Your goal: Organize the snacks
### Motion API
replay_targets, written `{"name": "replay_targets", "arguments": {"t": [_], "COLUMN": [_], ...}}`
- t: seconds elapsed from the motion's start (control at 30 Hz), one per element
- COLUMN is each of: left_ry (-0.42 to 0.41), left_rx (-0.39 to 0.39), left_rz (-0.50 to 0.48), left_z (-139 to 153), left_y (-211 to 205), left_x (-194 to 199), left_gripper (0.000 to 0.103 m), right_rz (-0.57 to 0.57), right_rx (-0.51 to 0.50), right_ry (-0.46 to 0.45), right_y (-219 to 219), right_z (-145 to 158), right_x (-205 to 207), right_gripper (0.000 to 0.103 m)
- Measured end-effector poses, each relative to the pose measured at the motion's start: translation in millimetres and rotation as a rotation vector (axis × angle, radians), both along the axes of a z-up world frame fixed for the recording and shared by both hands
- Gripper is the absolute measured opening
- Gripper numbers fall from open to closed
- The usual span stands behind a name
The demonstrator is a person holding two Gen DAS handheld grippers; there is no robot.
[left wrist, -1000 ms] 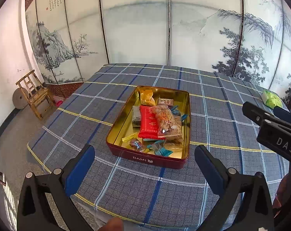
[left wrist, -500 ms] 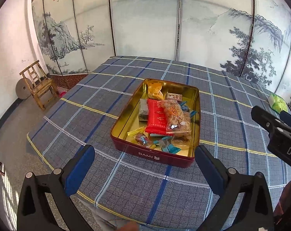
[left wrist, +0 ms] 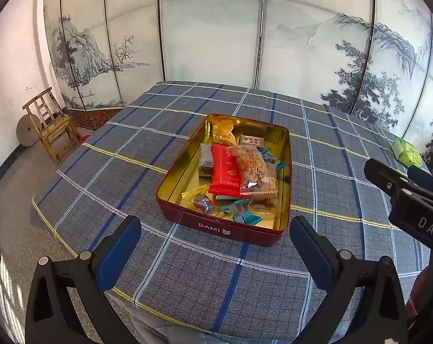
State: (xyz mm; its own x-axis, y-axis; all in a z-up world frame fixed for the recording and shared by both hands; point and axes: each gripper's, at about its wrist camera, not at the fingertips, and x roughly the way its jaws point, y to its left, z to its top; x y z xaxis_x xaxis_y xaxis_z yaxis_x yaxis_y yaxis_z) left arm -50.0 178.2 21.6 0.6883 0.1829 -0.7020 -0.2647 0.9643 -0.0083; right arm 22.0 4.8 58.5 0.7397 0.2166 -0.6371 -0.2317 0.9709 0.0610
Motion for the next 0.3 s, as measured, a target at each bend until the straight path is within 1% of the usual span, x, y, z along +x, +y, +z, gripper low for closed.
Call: {"name": "replay_targets", "arguments": {"t": [0.3], "left_ry": [0.002], "left_rx": [0.021], "left_rz": [0.0], "left_z": [-0.2], "left_y": [-2.1], "left_x": [-3.1], "left_gripper": [0.103], "right_rz": [0.001], "right_rx": [0.0], "right_ry": [0.0], "right_y": [-1.2], "right_z": [-1.2], "right_x": [0.2], "right_gripper": [0.099]}}
